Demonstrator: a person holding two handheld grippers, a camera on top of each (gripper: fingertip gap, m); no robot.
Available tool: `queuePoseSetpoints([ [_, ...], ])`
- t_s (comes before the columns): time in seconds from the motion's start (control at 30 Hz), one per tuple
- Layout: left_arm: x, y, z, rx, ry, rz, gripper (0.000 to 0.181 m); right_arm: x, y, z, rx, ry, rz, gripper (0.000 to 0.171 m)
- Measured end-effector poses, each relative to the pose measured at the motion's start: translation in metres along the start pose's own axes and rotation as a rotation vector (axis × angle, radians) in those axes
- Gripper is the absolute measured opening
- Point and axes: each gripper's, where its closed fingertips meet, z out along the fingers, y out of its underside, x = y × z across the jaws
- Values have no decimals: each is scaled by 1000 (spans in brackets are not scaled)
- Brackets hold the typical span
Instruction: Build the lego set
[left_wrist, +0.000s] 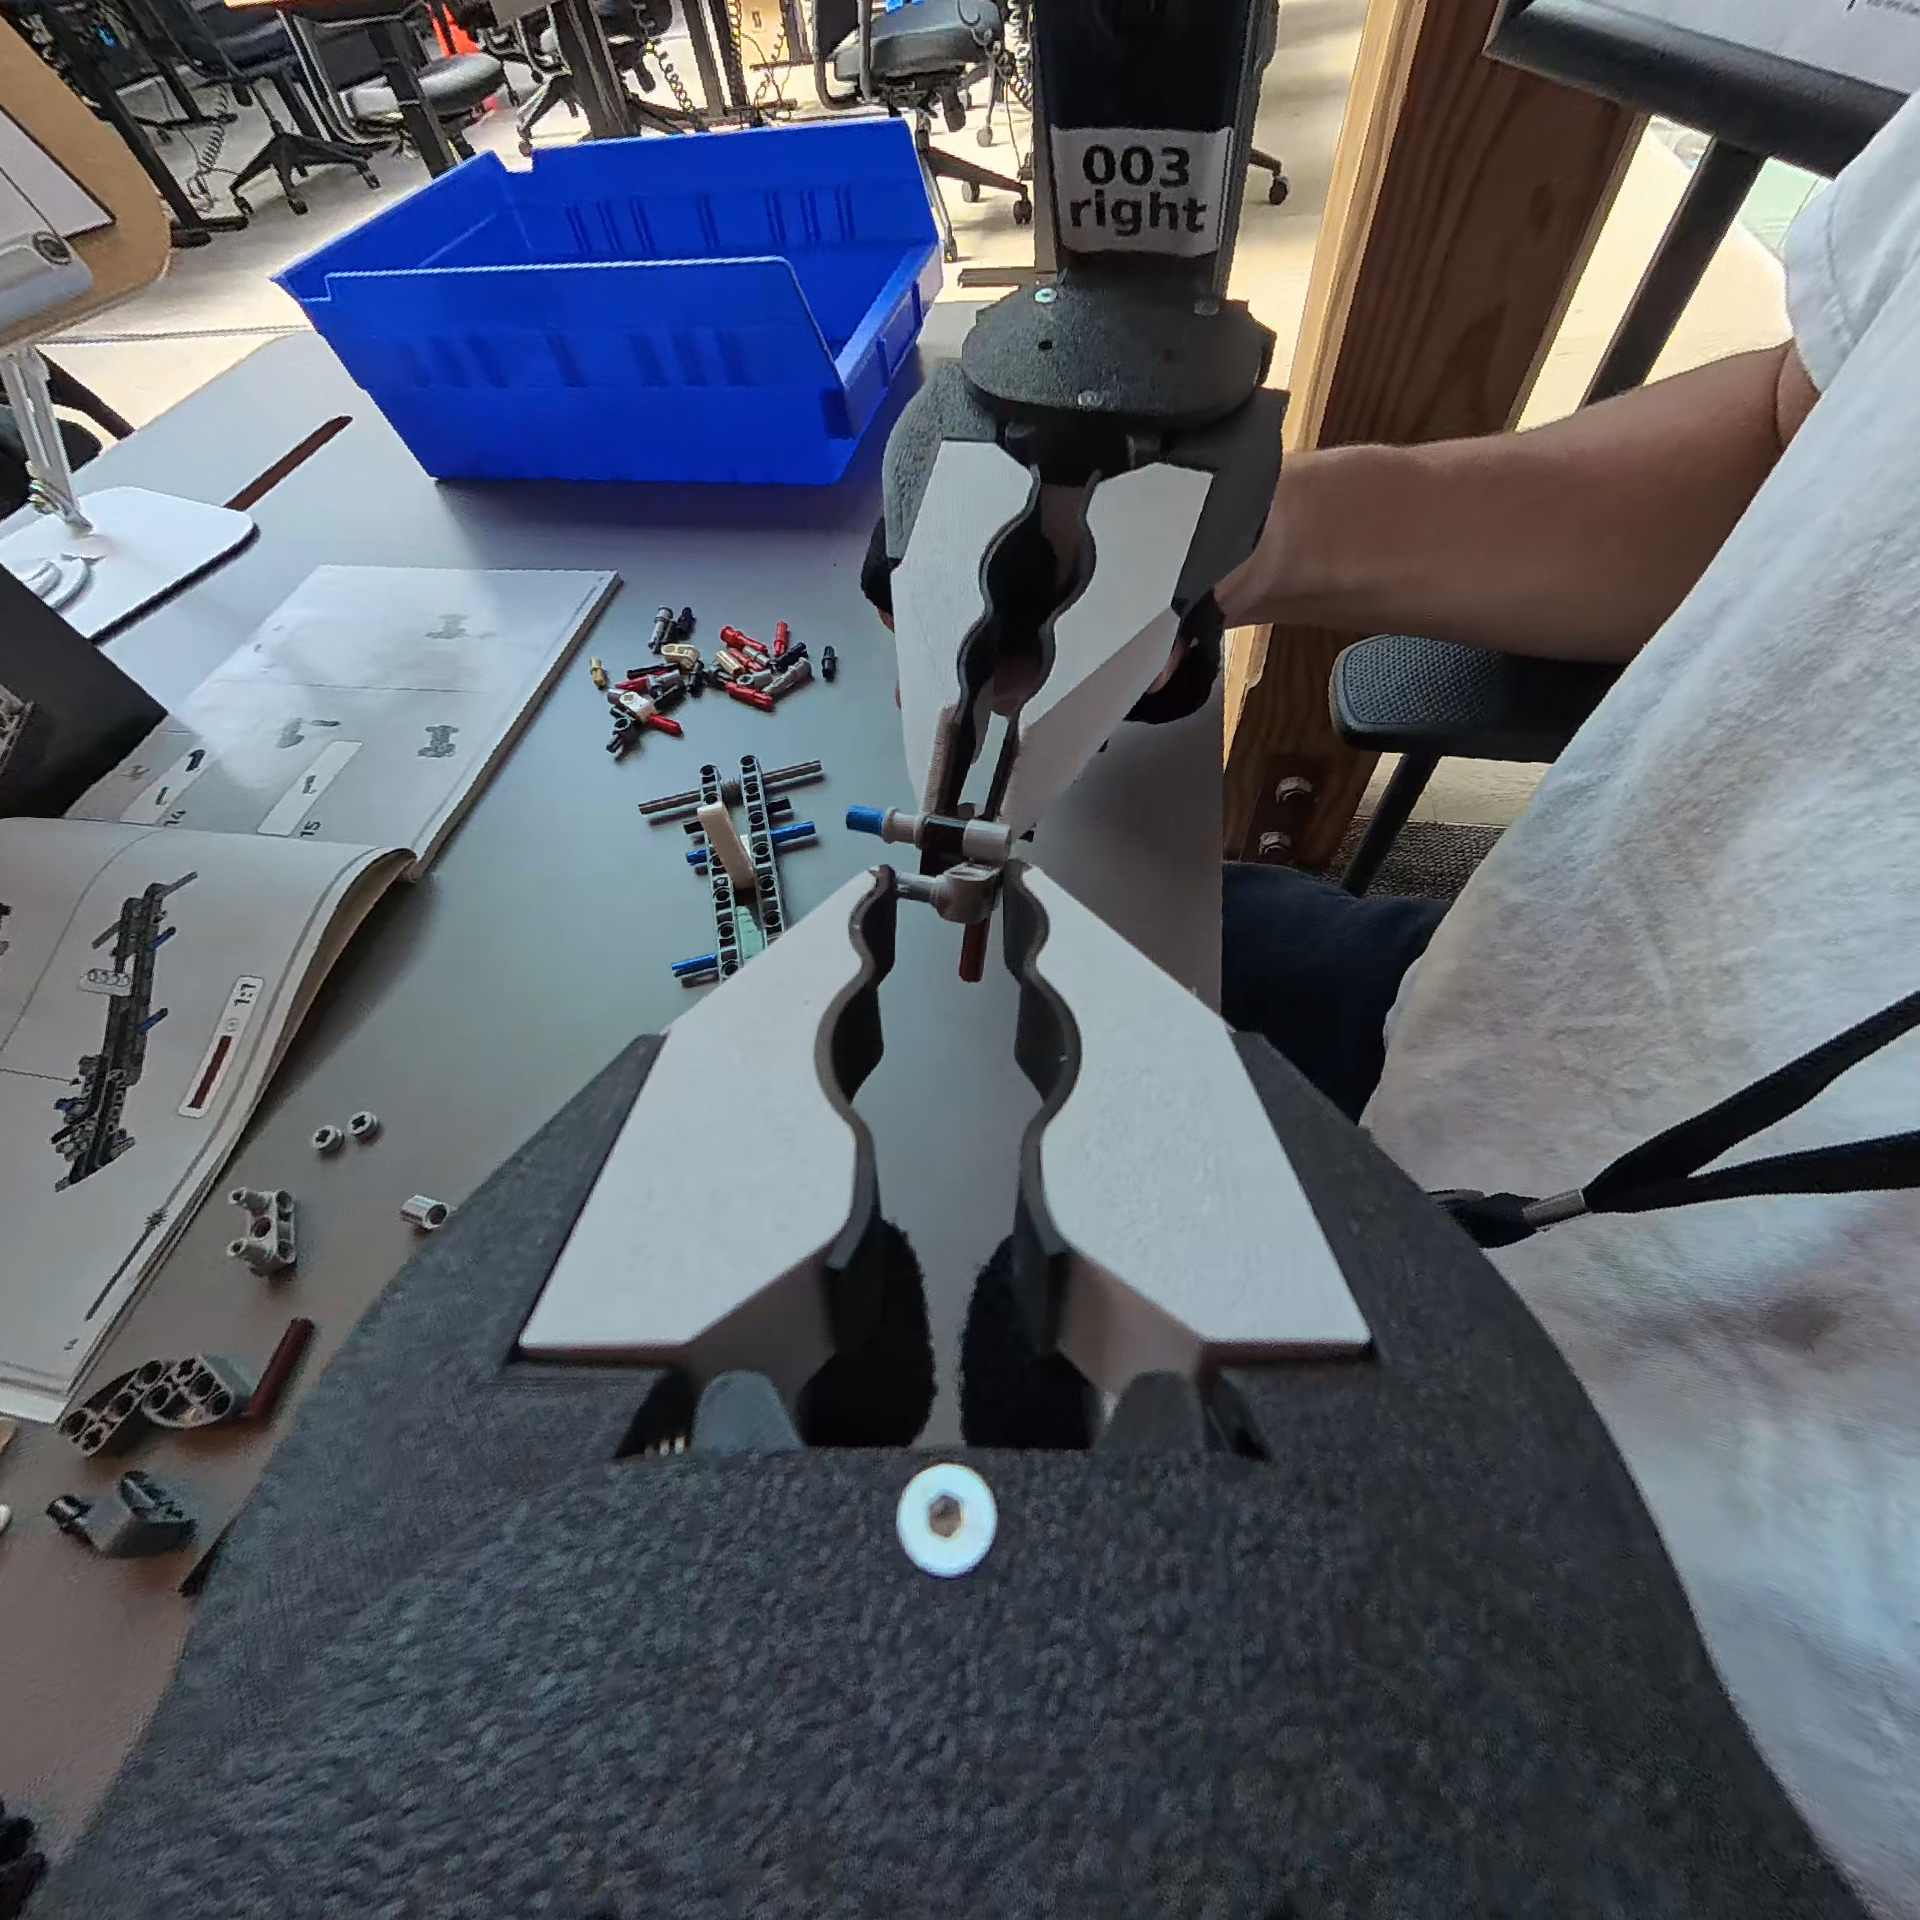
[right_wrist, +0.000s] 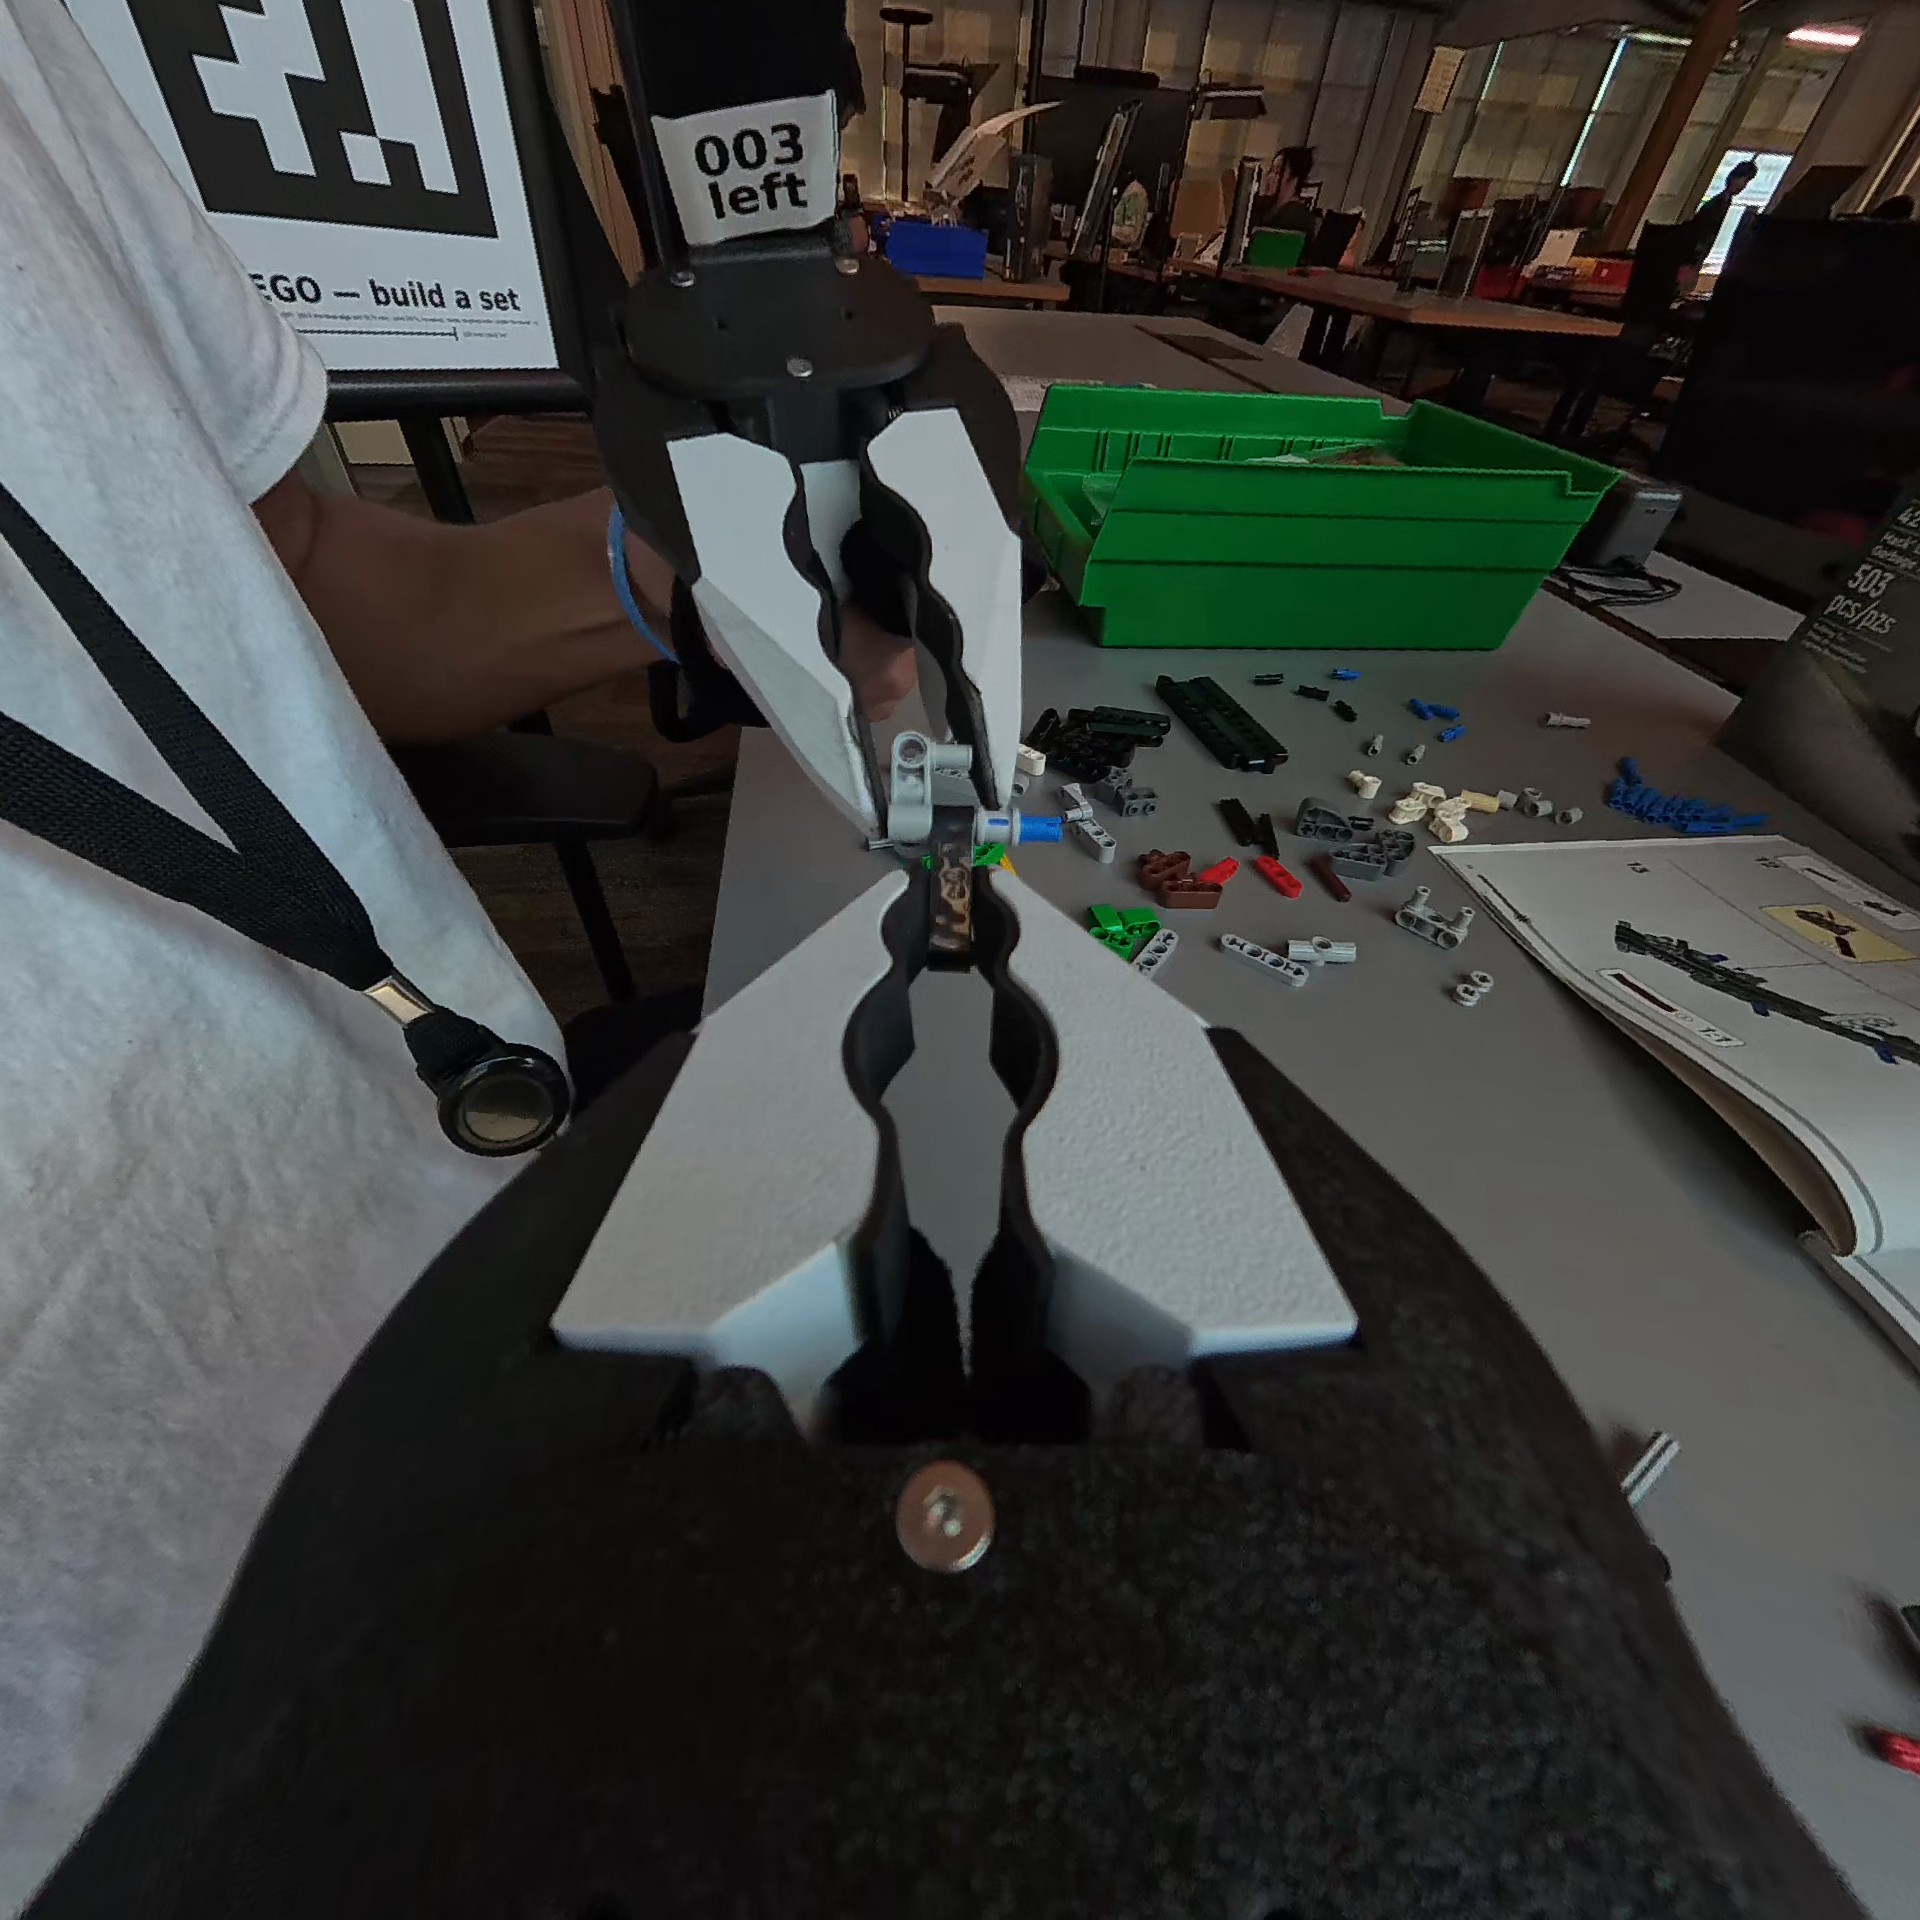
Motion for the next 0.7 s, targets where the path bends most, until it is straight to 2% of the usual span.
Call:
queuePoseSetpoints([
  [0.17,-2,0,0,4,-7,-1,22,4,0,-3,-5,45,-57,4],
  [0.47,-9,7,5,52,3,-180,26,22,11,-13,-164,287,-536,4],
  [0.7,-12,14,20,44,9,-283,36,23,14,-13,-197,366,-699,4],
])
